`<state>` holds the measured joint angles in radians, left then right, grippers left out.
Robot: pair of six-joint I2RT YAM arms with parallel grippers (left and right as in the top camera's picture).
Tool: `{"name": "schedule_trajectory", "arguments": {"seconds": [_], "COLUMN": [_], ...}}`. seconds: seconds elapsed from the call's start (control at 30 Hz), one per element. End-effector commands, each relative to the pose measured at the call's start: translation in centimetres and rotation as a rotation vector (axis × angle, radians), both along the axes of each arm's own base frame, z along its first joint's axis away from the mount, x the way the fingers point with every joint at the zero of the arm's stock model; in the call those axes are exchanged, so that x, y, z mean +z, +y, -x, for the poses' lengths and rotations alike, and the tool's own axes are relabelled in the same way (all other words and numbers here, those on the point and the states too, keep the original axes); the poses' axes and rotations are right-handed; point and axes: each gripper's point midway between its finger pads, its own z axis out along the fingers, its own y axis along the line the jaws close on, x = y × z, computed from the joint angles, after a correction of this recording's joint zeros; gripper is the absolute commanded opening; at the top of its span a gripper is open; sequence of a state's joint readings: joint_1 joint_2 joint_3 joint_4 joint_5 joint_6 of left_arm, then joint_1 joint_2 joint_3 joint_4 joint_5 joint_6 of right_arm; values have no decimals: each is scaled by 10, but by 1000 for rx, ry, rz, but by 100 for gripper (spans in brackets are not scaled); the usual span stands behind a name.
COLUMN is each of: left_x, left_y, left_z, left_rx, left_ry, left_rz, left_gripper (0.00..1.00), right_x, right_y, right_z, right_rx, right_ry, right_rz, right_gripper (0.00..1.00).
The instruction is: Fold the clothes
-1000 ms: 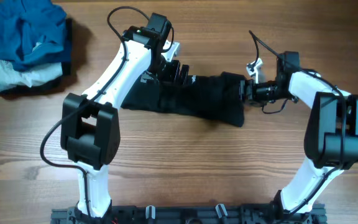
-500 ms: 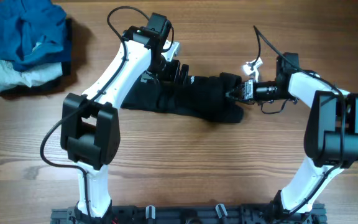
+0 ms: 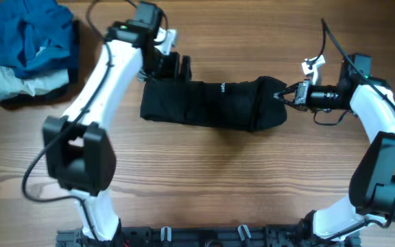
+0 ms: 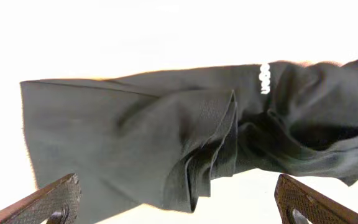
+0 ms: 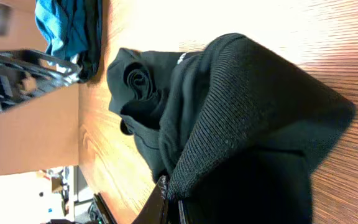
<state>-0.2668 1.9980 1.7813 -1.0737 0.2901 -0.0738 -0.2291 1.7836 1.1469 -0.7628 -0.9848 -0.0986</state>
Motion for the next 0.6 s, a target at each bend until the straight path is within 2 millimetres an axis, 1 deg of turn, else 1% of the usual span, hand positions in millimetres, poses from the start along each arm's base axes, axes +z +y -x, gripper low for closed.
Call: {"name": "schedule_trajectory", "arguments": {"seconds": [0.0, 0.1, 0.17, 0.27, 0.3, 0.37, 0.4, 0.47, 0.57], "left_x": [40, 41, 39, 37, 37, 37, 37, 37, 45], "left_y": [25, 38, 44, 54, 56, 62, 66, 73, 86], "left_z": [-4, -2, -1, -5, -6, -8, -9, -10, -12], "left_rx": [68, 97, 110, 132, 136, 151, 159, 176, 206], "left_ry": [-72, -57, -43, -60, -62, -62, -62, -62, -79], "left_rz": [37, 32, 25, -17, -20, -20, -20, -20, -17], "left_gripper": [100, 100, 99, 100, 100, 100, 99, 100, 99], "right_x": [16, 28, 40, 65, 70, 80, 82, 85, 87], "right_y": [21, 47, 71, 121, 135, 175, 194, 219, 246], "right_z": [-3, -9, -14, -23, -25, -26, -26, -24, -19], "right_rx": [66, 122, 164, 235, 246, 270, 273, 271, 273], "right_ry": [-60, -91, -126, -202, -222, -274, -290, -321, -369], "right_rz": [14, 12, 7, -1, 3, 1, 6, 24, 55], "right_gripper": [4, 4, 4, 4, 4, 4, 4, 4, 4]}}
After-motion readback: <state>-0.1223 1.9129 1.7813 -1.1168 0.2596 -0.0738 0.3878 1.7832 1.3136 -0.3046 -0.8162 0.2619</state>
